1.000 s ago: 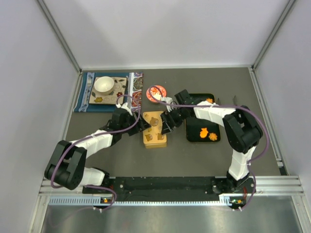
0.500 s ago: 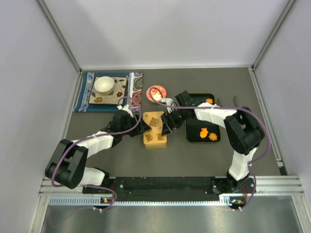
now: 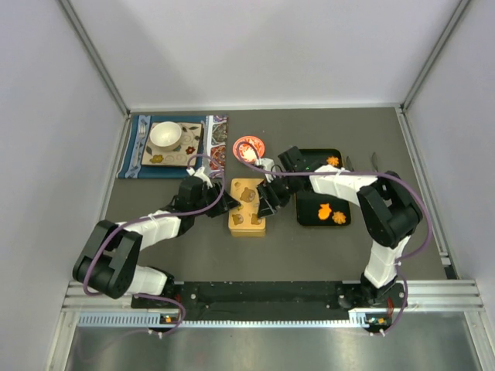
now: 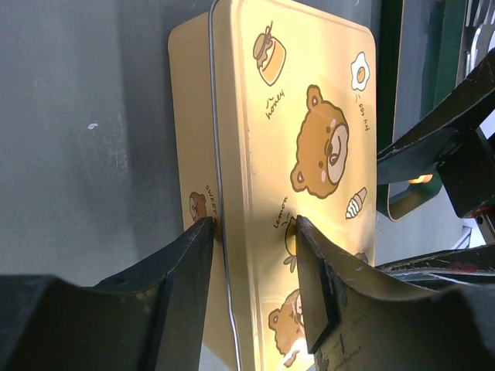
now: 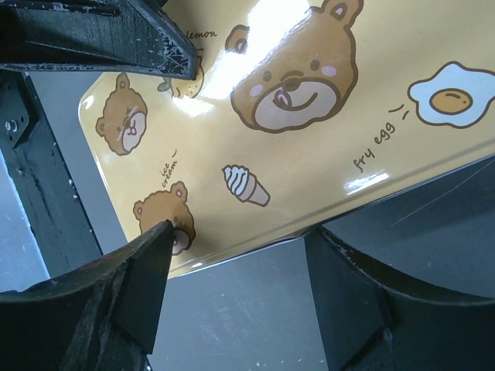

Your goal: Pack the cookies

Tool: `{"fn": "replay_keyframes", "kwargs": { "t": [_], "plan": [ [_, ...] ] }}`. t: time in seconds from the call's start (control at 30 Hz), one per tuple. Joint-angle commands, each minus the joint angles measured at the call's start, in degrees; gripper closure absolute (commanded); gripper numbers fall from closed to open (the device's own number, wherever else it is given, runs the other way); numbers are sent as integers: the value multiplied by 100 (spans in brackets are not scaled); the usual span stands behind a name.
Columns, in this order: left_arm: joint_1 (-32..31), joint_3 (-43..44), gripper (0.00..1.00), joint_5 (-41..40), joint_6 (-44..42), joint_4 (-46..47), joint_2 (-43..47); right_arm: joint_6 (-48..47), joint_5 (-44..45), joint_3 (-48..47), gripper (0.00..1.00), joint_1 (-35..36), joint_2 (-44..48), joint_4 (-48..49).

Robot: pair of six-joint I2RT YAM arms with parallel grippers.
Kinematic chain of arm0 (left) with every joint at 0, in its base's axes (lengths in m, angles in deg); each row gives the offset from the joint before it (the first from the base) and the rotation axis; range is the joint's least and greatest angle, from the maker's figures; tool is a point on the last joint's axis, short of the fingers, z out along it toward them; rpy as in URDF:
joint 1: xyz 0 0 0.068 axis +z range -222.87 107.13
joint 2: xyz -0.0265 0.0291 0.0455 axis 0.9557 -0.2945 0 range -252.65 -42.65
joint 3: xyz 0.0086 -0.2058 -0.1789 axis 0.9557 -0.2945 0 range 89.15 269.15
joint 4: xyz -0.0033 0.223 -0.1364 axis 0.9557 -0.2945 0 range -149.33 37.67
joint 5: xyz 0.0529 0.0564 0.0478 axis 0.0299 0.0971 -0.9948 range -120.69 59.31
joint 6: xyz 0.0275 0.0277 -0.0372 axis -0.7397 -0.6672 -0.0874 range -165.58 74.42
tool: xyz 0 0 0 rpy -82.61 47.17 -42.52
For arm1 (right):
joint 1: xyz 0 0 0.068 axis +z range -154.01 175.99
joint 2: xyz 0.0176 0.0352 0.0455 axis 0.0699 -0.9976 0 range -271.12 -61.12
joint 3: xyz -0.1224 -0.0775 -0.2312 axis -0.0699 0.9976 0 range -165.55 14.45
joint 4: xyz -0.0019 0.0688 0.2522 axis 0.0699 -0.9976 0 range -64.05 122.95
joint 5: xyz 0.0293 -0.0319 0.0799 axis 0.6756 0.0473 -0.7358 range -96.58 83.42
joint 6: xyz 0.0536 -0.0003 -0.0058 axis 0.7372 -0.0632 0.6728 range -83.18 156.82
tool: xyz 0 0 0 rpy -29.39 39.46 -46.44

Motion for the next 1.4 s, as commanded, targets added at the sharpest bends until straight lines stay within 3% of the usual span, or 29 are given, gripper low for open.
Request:
{"fn": "replay_keyframes", "kwargs": {
  "t": [0.0,0.2,0.77,1.0,1.37],
  "plan": [
    [-97,-158,57,-33,13,-30,-205,-455,400,274,34,211,-127,-594],
    [-132,-140,50,-16,14,-21,-197,-499,435,388,35,202,-136,-638],
    [-158,-140,50,-33,-4,-39,-144,-815,769,362,17,237,523,-954],
    [-158,-132,51,-60,-22,-56,-135,-956,1147,265,15,264,963,-1112],
    [-167,-123,51,-51,-21,-56,-118,-1693,2596,300,13,1326,2202,-1218]
  ]
}}
